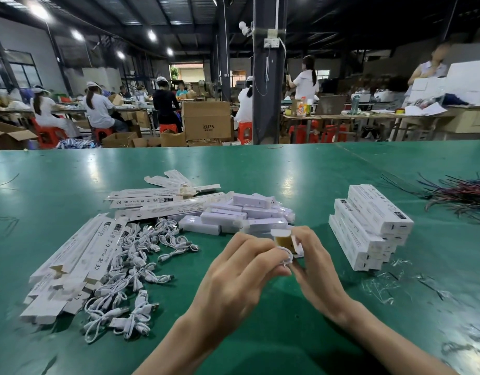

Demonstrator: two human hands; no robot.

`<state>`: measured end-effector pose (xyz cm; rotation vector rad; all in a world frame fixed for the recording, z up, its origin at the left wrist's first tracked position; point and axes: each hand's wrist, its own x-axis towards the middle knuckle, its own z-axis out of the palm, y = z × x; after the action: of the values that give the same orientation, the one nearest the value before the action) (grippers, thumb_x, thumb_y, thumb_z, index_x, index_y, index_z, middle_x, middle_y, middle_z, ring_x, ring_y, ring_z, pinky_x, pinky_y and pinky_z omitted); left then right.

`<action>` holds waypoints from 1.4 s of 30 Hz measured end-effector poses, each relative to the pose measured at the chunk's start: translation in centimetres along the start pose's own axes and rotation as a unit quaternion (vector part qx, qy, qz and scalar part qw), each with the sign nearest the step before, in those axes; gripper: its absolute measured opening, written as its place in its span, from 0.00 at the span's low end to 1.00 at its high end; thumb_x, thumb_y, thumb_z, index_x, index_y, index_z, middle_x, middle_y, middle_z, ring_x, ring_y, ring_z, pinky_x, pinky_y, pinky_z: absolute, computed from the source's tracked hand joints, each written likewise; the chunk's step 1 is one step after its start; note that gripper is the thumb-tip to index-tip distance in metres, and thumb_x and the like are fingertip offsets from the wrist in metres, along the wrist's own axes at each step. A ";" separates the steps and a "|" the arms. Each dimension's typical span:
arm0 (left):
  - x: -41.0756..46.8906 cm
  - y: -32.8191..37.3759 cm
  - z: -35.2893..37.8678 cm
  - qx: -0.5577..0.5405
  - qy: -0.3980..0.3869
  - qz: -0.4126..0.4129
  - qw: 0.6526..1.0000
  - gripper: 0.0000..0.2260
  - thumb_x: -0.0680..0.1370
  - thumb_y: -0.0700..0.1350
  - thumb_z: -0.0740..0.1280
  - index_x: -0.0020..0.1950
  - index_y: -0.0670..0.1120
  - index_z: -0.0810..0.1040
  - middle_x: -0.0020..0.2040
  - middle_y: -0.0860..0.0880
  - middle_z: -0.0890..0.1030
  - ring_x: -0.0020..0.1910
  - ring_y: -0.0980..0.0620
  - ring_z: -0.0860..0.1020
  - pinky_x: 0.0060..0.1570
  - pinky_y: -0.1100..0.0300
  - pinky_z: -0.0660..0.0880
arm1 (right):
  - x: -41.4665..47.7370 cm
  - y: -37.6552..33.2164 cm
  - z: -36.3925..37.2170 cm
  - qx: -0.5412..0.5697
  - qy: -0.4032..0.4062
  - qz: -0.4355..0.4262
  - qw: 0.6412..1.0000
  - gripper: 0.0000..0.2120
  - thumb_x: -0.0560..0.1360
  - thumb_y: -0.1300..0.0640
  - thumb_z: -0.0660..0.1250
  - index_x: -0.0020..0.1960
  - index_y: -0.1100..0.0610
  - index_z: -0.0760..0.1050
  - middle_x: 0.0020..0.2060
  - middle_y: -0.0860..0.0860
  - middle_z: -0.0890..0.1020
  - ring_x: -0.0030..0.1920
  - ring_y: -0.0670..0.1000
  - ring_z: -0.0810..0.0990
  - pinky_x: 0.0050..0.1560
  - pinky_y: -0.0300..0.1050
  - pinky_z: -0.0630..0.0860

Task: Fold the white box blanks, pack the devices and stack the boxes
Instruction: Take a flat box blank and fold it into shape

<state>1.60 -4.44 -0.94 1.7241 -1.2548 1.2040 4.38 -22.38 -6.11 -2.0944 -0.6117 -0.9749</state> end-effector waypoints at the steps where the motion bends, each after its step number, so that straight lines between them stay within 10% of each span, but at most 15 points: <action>1: 0.0 0.0 0.0 0.018 -0.007 0.002 1.000 0.07 0.77 0.36 0.71 0.54 0.41 0.77 0.46 0.44 0.82 0.40 0.44 0.77 0.45 0.57 0.75 | 0.0 0.0 0.1 -0.007 -0.001 -0.005 1.000 0.16 0.71 0.60 0.66 0.57 0.50 0.66 0.47 0.36 0.69 0.46 0.43 0.70 0.46 0.35 0.68; 20: -0.1 0.6 0.6 0.092 -0.036 -0.145 0.984 0.09 0.74 0.34 0.68 0.52 0.43 0.81 0.53 0.48 0.75 0.48 0.53 0.76 0.51 0.66 0.73 | 0.1 -0.3 0.3 -0.066 -0.006 -0.011 0.998 0.19 0.69 0.65 0.76 0.56 0.58 0.73 0.47 0.50 0.76 0.46 0.55 0.75 0.43 0.56 0.75; 26: -0.4 0.7 0.9 0.019 0.023 -0.194 0.981 0.23 0.71 0.30 0.69 0.63 0.47 0.72 0.49 0.50 0.75 0.48 0.61 0.75 0.54 0.77 0.68 | 0.0 -0.7 0.4 -0.093 -0.015 0.002 0.996 0.20 0.66 0.66 0.78 0.55 0.63 0.76 0.47 0.52 0.78 0.46 0.56 0.76 0.44 0.53 0.75; 42: -0.9 0.2 1.1 -0.017 0.022 -0.240 0.970 0.17 0.69 0.30 0.73 0.51 0.49 0.78 0.41 0.59 0.78 0.43 0.66 0.76 0.46 0.77 0.69 | -0.1 -1.2 0.1 -0.100 -0.047 0.001 0.994 0.17 0.66 0.66 0.78 0.52 0.63 0.76 0.43 0.51 0.77 0.43 0.55 0.74 0.40 0.53 0.75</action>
<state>1.67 -5.18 -2.14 1.8246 -0.7612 0.9191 3.59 -21.54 -5.73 -2.3276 -0.5797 -0.9765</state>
